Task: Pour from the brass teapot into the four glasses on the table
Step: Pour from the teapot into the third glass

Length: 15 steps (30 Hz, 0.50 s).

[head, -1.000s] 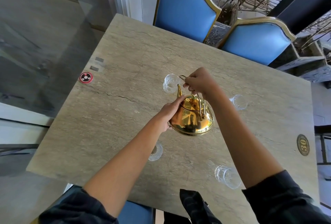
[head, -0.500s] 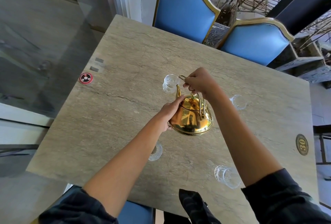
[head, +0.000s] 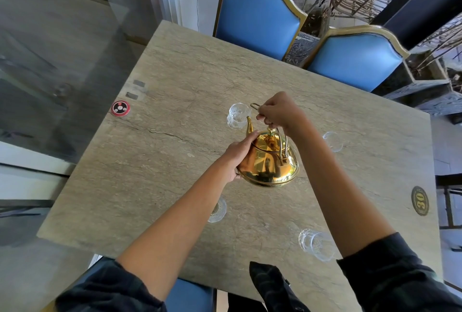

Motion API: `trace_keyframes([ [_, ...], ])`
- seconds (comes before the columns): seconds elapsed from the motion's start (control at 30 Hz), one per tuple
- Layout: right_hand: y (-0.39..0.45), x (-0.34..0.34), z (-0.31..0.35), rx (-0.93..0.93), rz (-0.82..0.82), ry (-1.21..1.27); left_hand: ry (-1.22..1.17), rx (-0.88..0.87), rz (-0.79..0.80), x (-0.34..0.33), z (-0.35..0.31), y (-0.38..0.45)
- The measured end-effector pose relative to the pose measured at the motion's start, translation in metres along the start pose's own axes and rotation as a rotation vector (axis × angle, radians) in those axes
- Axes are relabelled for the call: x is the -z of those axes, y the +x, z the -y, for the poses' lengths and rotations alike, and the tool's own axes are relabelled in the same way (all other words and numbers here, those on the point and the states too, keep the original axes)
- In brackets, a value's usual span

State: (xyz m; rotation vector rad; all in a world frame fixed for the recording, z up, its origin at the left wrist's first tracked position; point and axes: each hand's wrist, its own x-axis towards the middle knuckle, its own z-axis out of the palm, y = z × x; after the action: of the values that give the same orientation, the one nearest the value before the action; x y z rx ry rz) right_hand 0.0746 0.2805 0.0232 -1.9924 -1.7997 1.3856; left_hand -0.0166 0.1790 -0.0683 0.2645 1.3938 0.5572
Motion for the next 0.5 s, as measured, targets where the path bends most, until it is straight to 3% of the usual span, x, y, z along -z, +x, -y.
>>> trace_keyframes([
  [0.5, 0.0012, 0.0013, 0.0026, 0.033, -0.017, -0.048, 0.006, -0.017, -0.009, 0.0014, 0.0006, 0.0024],
])
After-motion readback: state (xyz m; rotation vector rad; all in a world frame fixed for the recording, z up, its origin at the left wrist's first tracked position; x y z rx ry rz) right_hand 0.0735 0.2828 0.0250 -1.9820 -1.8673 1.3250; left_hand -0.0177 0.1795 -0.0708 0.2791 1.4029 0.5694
